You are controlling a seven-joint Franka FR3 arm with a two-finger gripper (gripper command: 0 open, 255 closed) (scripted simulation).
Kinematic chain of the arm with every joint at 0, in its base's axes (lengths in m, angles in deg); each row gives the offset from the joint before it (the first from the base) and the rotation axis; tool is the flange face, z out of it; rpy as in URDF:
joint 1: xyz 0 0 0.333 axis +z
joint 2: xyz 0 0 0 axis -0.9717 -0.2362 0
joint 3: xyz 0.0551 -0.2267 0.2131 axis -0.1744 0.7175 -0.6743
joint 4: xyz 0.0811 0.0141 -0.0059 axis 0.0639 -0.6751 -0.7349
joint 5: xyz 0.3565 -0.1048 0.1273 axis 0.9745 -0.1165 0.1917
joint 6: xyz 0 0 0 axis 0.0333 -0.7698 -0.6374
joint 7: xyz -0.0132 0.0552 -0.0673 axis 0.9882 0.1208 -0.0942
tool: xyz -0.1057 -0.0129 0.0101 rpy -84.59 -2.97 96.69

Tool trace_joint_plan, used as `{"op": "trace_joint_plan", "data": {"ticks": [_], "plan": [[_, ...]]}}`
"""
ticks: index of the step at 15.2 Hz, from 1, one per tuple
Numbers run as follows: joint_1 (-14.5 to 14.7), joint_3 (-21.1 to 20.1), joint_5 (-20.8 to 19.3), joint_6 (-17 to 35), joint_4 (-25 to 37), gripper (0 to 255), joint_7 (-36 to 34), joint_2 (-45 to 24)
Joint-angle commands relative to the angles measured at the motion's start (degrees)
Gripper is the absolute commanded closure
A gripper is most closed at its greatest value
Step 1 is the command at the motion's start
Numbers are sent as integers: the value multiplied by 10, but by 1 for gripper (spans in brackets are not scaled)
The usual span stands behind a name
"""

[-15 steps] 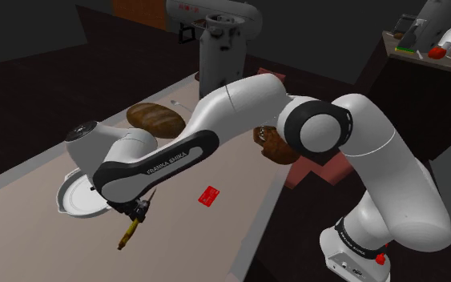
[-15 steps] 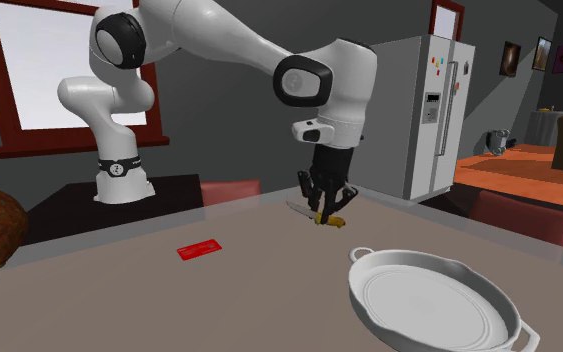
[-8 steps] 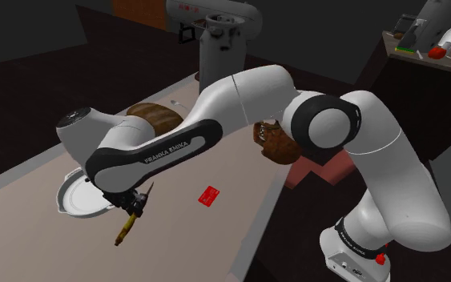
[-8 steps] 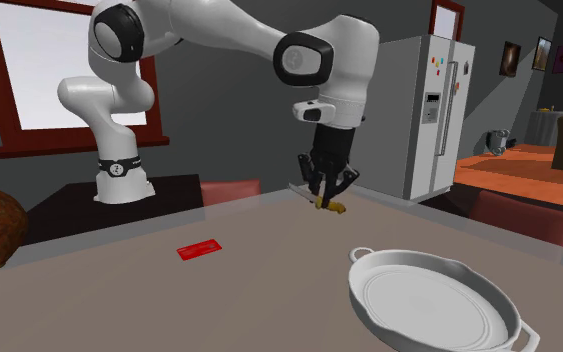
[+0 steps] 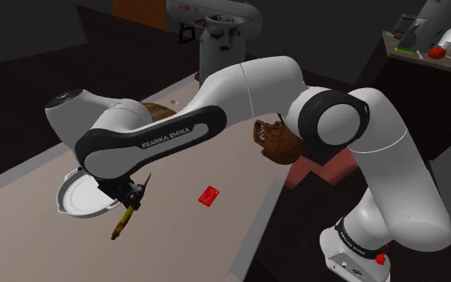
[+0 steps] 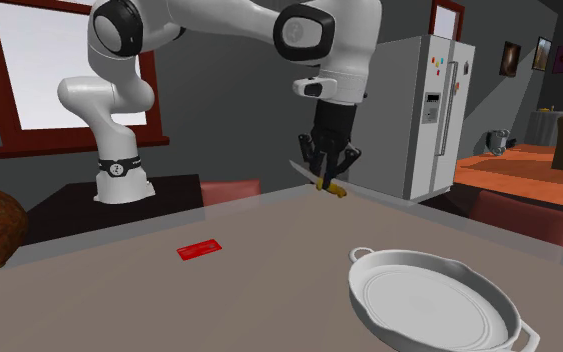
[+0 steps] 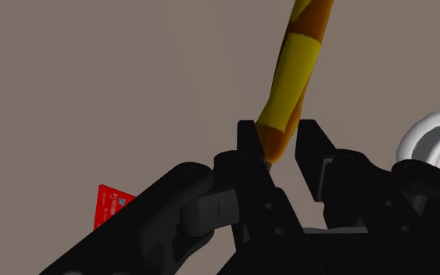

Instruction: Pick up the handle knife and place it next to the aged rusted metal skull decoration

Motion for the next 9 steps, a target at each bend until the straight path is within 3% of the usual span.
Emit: {"op": "trace_joint_plan", "data": {"ticks": [1, 9], "plan": [[0, -2, 2, -11, 5, 255, 1, 6], [5, -7, 10, -61, 43, 255, 5, 21]]}}
